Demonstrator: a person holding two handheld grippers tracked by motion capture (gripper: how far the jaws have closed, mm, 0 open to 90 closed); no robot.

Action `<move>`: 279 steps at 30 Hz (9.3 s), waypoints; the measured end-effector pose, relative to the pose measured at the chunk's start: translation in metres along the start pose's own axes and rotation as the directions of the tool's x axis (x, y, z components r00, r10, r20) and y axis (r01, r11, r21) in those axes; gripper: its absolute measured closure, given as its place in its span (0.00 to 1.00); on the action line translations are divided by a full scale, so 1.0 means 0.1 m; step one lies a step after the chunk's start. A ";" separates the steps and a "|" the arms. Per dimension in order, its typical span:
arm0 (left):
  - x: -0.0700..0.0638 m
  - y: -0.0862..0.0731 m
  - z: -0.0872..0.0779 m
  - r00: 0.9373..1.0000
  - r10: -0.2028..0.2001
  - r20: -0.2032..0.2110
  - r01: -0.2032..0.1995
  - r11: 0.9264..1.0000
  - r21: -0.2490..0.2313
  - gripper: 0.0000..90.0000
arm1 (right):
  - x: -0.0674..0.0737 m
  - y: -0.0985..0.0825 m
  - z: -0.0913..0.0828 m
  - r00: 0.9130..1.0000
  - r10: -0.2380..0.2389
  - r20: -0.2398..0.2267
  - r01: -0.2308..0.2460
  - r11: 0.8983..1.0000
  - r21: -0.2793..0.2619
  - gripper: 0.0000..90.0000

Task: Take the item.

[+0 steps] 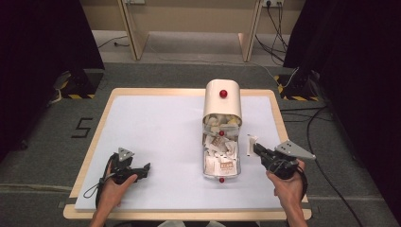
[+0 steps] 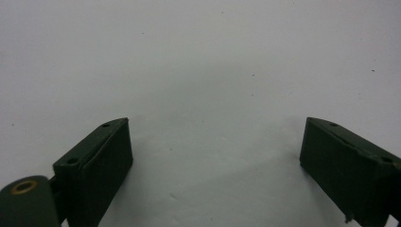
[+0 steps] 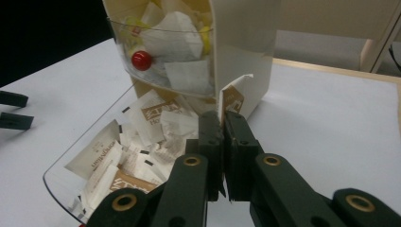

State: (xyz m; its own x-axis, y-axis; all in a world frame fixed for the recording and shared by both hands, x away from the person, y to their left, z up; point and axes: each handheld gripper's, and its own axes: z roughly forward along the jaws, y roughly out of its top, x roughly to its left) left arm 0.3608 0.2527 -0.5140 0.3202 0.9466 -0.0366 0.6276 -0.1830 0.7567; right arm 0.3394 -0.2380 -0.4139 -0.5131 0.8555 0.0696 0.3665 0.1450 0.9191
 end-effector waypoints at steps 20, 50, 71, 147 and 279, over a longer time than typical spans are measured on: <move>0.00 0.00 0.00 1.000 0.004 0.000 -0.004 1.000 0.004 0.10 | -0.29 -0.15 -0.01 0.996 0.060 0.068 -0.062 0.998 0.022 0.97; 0.00 0.00 0.00 1.000 0.004 0.000 -0.004 1.000 0.004 0.10 | -0.51 -0.32 0.06 0.988 0.101 0.117 -0.109 0.992 0.064 0.97; 0.00 0.00 0.00 1.000 0.004 0.000 -0.004 1.000 0.004 0.10 | -0.46 -0.38 0.26 0.991 0.091 0.101 -0.101 0.989 0.109 0.97; 0.00 0.00 0.00 1.000 0.004 0.000 -0.004 1.000 0.004 0.10 | -0.55 -0.47 0.36 0.970 0.078 0.230 -0.117 0.980 0.163 0.66; 0.00 0.00 0.00 1.000 0.004 0.000 -0.004 1.000 0.003 0.10 | 0.09 -1.02 -0.20 0.995 -0.048 0.091 0.010 0.928 0.372 0.33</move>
State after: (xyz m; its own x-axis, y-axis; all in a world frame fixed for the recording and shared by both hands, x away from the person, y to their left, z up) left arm 0.3606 0.2530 -0.5138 0.3230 0.9458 -0.0339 0.6283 -0.1875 0.7551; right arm 0.2816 -0.2550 -0.4990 -0.4571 0.8894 -0.0098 0.6233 0.3282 0.7098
